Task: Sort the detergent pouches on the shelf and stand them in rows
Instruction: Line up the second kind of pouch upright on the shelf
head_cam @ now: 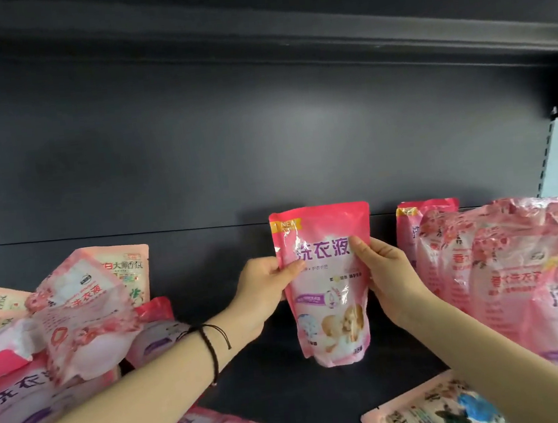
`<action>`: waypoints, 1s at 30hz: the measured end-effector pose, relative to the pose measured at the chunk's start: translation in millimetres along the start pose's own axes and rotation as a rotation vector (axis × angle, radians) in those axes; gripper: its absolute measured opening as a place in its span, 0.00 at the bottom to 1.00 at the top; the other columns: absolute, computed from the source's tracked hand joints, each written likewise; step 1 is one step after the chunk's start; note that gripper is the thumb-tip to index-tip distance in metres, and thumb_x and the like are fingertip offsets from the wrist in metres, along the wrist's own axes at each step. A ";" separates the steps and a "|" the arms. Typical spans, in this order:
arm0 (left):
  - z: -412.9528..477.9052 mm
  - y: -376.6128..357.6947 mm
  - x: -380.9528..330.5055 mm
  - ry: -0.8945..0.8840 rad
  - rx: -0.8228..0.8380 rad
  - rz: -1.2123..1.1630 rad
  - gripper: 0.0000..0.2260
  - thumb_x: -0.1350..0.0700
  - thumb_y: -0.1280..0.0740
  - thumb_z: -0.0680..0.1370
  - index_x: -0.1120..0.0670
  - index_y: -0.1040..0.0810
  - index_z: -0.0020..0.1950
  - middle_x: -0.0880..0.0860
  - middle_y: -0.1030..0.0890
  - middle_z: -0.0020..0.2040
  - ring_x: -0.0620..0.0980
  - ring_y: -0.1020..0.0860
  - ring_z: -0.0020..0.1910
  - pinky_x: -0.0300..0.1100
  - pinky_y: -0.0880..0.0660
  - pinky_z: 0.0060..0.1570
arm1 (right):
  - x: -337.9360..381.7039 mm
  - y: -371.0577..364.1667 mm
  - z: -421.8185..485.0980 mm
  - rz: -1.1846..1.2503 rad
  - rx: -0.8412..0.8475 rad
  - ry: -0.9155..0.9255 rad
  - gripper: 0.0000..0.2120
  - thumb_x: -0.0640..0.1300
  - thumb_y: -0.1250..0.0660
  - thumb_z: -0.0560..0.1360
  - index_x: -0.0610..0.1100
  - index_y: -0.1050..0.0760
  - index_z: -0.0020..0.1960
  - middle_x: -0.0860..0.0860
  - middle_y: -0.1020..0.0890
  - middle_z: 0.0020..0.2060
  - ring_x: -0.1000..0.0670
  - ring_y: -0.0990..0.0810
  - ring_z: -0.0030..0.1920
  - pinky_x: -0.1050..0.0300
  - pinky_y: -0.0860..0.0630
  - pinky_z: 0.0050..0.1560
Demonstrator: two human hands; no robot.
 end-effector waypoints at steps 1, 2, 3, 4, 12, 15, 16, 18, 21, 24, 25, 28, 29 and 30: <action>3.9 -7.2 2.0 0.003 -0.007 0.013 0.08 0.54 0.31 0.76 0.58 0.17 0.46 0.51 0.14 0.44 0.49 0.16 0.46 0.46 0.19 0.47 | -2.5 5.9 3.1 -0.005 -0.008 -0.012 0.10 0.46 0.36 0.79 0.43 0.18 0.48 0.47 0.14 0.45 0.51 0.15 0.42 0.60 0.21 0.39; 7.6 -13.7 4.7 0.004 -0.019 0.029 0.09 0.53 0.31 0.76 0.59 0.18 0.47 0.51 0.14 0.44 0.49 0.16 0.46 0.48 0.19 0.49 | -5.0 10.5 5.4 -0.008 -0.019 -0.022 0.10 0.46 0.36 0.79 0.43 0.18 0.48 0.48 0.14 0.44 0.51 0.15 0.42 0.60 0.21 0.40; 10.6 -19.5 7.5 0.004 -0.031 0.051 0.09 0.53 0.31 0.76 0.59 0.18 0.47 0.52 0.15 0.45 0.49 0.17 0.46 0.49 0.19 0.50 | -8.4 14.7 7.9 -0.013 -0.033 -0.032 0.10 0.46 0.36 0.79 0.43 0.18 0.47 0.48 0.14 0.43 0.51 0.16 0.42 0.59 0.22 0.42; 13.0 -24.5 9.9 0.002 -0.040 0.079 0.10 0.52 0.31 0.76 0.59 0.18 0.47 0.52 0.15 0.44 0.49 0.17 0.46 0.51 0.19 0.50 | -12.3 18.0 9.9 -0.013 -0.053 -0.044 0.10 0.46 0.36 0.79 0.43 0.18 0.45 0.48 0.14 0.42 0.51 0.16 0.42 0.58 0.22 0.44; 21.9 -33.9 18.5 0.027 -0.002 0.107 0.09 0.52 0.31 0.77 0.57 0.19 0.49 0.54 0.15 0.48 0.52 0.17 0.50 0.54 0.21 0.54 | -28.7 28.6 21.2 -0.036 -0.102 -0.057 0.11 0.48 0.36 0.79 0.44 0.19 0.43 0.52 0.15 0.37 0.54 0.18 0.38 0.58 0.23 0.41; 20.4 -28.5 23.5 0.017 0.101 0.178 0.05 0.54 0.30 0.76 0.51 0.20 0.51 0.48 0.15 0.50 0.46 0.18 0.50 0.46 0.20 0.51 | -29.1 28.0 20.2 -0.061 -0.094 -0.049 0.11 0.48 0.37 0.80 0.43 0.19 0.45 0.52 0.15 0.37 0.54 0.18 0.38 0.60 0.22 0.39; 20.0 -26.4 24.9 0.005 0.125 0.241 0.05 0.54 0.30 0.76 0.50 0.20 0.51 0.47 0.16 0.49 0.44 0.18 0.49 0.42 0.20 0.48 | -29.0 28.1 20.1 -0.067 -0.095 -0.037 0.11 0.48 0.37 0.80 0.43 0.20 0.44 0.53 0.15 0.36 0.56 0.17 0.37 0.63 0.23 0.36; 17.9 -23.4 25.2 -0.023 0.146 0.368 0.03 0.53 0.30 0.76 0.49 0.20 0.49 0.45 0.17 0.47 0.41 0.19 0.46 0.36 0.23 0.41 | -26.7 28.6 18.0 -0.117 -0.103 -0.012 0.12 0.47 0.38 0.80 0.43 0.21 0.44 0.54 0.16 0.35 0.58 0.18 0.35 0.68 0.24 0.32; 14.0 -20.7 18.3 -0.064 0.190 0.534 0.06 0.51 0.31 0.76 0.53 0.20 0.49 0.48 0.16 0.45 0.45 0.18 0.43 0.40 0.21 0.40 | -24.4 29.5 17.3 -0.309 -0.108 0.031 0.10 0.47 0.39 0.80 0.43 0.22 0.47 0.50 0.16 0.41 0.53 0.19 0.43 0.60 0.22 0.40; 8.3 -15.6 7.9 -0.058 0.274 0.718 0.12 0.47 0.33 0.77 0.54 0.19 0.51 0.56 0.16 0.47 0.57 0.18 0.47 0.54 0.21 0.49 | -17.4 31.3 16.3 -0.623 -0.061 0.067 0.07 0.47 0.38 0.79 0.44 0.27 0.47 0.48 0.19 0.45 0.51 0.22 0.44 0.58 0.24 0.43; 6.2 -13.1 5.3 -0.046 0.300 0.774 0.13 0.45 0.34 0.77 0.53 0.19 0.52 0.56 0.16 0.47 0.57 0.18 0.48 0.55 0.21 0.51 | -13.2 33.4 15.7 -0.751 -0.028 0.066 0.06 0.47 0.38 0.79 0.46 0.28 0.45 0.49 0.20 0.44 0.53 0.23 0.42 0.61 0.27 0.39; -1.9 -5.3 -1.5 -0.049 0.339 1.001 0.16 0.38 0.36 0.75 0.47 0.20 0.54 0.47 0.17 0.49 0.48 0.19 0.47 0.50 0.21 0.50 | -2.7 40.1 15.0 -1.092 0.109 -0.020 0.09 0.48 0.38 0.78 0.45 0.26 0.42 0.49 0.19 0.41 0.51 0.20 0.39 0.58 0.23 0.38; -5.3 -3.7 -3.4 -0.065 0.364 1.076 0.17 0.36 0.37 0.75 0.45 0.20 0.54 0.44 0.18 0.49 0.45 0.20 0.47 0.46 0.22 0.48 | 0.2 40.3 12.9 -1.191 0.158 -0.067 0.12 0.48 0.39 0.79 0.42 0.24 0.42 0.46 0.18 0.41 0.48 0.18 0.39 0.54 0.21 0.41; -9.1 -3.2 -5.1 -0.083 0.398 1.141 0.17 0.35 0.37 0.75 0.44 0.20 0.54 0.43 0.19 0.49 0.43 0.21 0.47 0.44 0.23 0.47 | 3.4 38.7 9.1 -1.293 0.215 -0.101 0.14 0.49 0.40 0.79 0.41 0.24 0.40 0.45 0.17 0.39 0.47 0.18 0.37 0.52 0.20 0.43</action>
Point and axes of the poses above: each hand's wrist, its own z-axis towards the middle knuckle, its own y-axis out of the back of the hand, x = y × z, the point moved 3 cm from there along z, towards the middle knuckle
